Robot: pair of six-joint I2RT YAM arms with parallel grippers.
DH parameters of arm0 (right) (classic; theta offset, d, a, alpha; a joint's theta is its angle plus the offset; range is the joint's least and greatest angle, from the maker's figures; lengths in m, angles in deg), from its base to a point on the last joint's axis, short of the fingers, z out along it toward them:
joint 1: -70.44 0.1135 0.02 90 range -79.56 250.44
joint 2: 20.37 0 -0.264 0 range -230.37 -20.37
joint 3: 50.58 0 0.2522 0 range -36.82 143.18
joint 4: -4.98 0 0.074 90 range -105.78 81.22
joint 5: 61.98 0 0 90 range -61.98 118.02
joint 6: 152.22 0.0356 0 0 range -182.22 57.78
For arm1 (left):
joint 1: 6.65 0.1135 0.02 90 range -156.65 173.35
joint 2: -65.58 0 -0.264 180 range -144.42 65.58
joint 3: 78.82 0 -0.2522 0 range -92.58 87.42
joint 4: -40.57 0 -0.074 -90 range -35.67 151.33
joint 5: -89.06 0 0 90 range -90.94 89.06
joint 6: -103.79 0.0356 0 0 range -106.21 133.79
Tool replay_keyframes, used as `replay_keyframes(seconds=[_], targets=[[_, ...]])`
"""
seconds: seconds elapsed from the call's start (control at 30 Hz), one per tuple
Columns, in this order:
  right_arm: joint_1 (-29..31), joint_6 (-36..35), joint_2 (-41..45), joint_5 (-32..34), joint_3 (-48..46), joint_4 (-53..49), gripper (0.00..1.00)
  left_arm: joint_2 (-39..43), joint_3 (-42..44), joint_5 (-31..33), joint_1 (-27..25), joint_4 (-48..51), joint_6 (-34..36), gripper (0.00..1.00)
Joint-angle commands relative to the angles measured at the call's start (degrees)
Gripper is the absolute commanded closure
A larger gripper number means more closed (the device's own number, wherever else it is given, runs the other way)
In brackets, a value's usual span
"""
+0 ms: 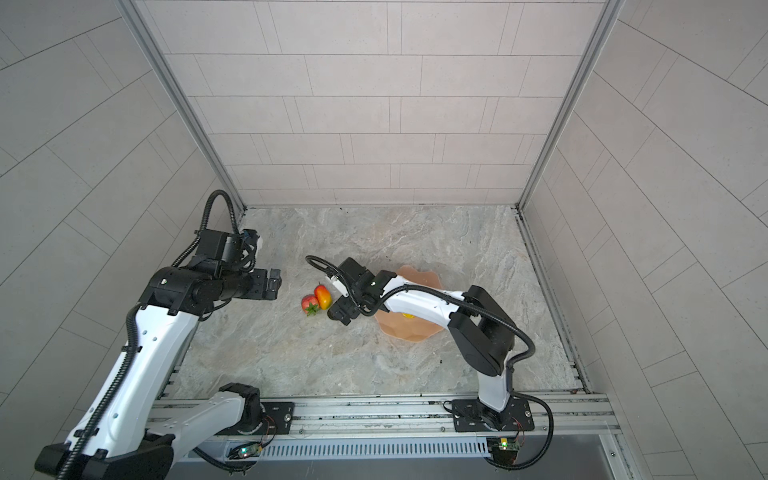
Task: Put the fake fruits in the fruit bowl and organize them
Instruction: 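Move the right gripper to the dark avocado and grasp it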
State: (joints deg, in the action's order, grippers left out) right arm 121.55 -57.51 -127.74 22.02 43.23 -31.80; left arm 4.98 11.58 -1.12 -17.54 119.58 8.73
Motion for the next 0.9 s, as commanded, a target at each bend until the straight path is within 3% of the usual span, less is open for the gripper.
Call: replay_keyframes(seconds=[0.0,0.3,0.47,0.6,0.87], targets=[[-0.05,-1.96,-4.49,-2.10,4.61,-1.88,0.00,1.03,-0.74,0.96,0.06,1.96,0.70,0.00],[0.11,-2.41,-13.81,-3.41,10.13,-3.94,0.16,0.92,-0.43,1.24,0.06,1.82,0.89,0.00],[0.13,-2.04,-14.82,-4.28,9.82,-3.91,0.35,0.90,-0.32,1.14,0.03,1.72,0.84,0.00],[0.22,-2.00,-12.63,-3.63,9.13,-4.20,0.56,1.01,-0.27,1.30,0.06,1.72,0.91,0.00],[0.74,-3.08,-0.28,-1.65,5.31,-5.61,0.67,1.01,0.04,1.13,0.00,1.46,0.87,0.00]])
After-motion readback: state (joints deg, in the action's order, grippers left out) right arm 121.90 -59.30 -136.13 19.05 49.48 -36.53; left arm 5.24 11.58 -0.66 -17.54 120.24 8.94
